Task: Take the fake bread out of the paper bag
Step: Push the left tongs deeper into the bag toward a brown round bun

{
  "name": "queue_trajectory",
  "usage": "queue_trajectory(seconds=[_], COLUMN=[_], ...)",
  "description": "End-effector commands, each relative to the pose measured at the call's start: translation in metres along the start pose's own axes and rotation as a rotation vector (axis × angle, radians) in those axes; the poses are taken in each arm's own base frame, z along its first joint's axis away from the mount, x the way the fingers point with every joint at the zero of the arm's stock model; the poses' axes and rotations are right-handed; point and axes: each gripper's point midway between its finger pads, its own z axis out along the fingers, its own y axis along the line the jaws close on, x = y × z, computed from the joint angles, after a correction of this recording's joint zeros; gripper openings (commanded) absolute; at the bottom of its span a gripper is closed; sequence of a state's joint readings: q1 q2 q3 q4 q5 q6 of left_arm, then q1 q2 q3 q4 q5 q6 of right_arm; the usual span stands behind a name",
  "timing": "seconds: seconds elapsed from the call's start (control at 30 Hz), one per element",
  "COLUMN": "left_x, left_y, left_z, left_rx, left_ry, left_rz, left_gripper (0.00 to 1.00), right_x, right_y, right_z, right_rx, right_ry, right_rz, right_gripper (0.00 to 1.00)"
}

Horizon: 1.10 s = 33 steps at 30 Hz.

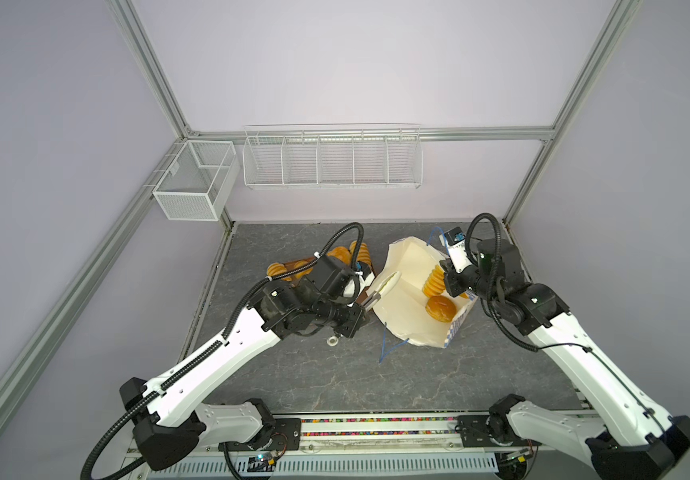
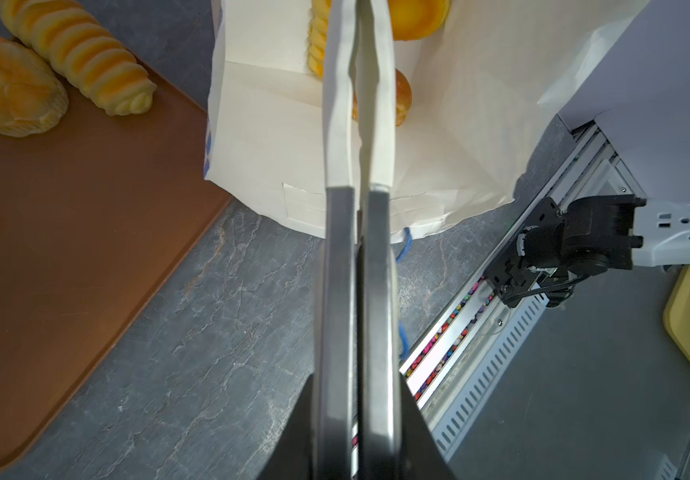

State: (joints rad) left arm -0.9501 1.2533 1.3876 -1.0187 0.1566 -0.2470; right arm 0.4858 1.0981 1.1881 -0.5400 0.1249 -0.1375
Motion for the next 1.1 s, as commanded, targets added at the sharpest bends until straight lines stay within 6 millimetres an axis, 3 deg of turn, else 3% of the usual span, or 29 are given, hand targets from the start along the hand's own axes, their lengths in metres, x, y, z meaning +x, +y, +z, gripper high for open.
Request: queue_trajectory(seconds=[0.0, 0.17, 0.37, 0.47, 0.67, 0.83, 1.07], left_x=[-0.012, -0.004, -0.017, -0.020, -0.004, 0.005, 0.016], left_y=[-0.020, -0.030, -0.045, -0.044, -0.036, -0.036, -0.035], left_z=[0.005, 0.036, 0.066, 0.087, 0.126, 0.136, 0.144], left_rx=[0.046, 0.052, 0.076, 0.064, 0.024, 0.046, 0.043], left_ry=[-0.058, 0.020, 0.034, 0.056, 0.176, 0.182, 0.216], left_rz=[0.011, 0.015, 0.008, -0.034, -0.097, -0.141, -0.225], left_gripper=[0.00, 0.00, 0.00, 0.00, 0.00, 0.01, 0.21], right_x=[-0.012, -0.014, -0.014, -0.015, -0.008, 0.005, 0.012], right_y=[-0.009, -0.008, -0.005, -0.002, 0.000, 0.007, 0.017], right_z=[-0.004, -0.002, 0.002, 0.002, -0.006, -0.012, -0.015], right_rx=[0.042, 0.033, 0.016, 0.000, -0.004, -0.035, -0.076], right_ry=[-0.027, -0.034, -0.032, -0.033, -0.061, -0.076, -0.135], right_rz=[-0.048, -0.058, -0.055, -0.036, -0.017, 0.009, 0.024], right_gripper=[0.07, 0.07, 0.07, 0.07, 0.07, 0.07, 0.07])
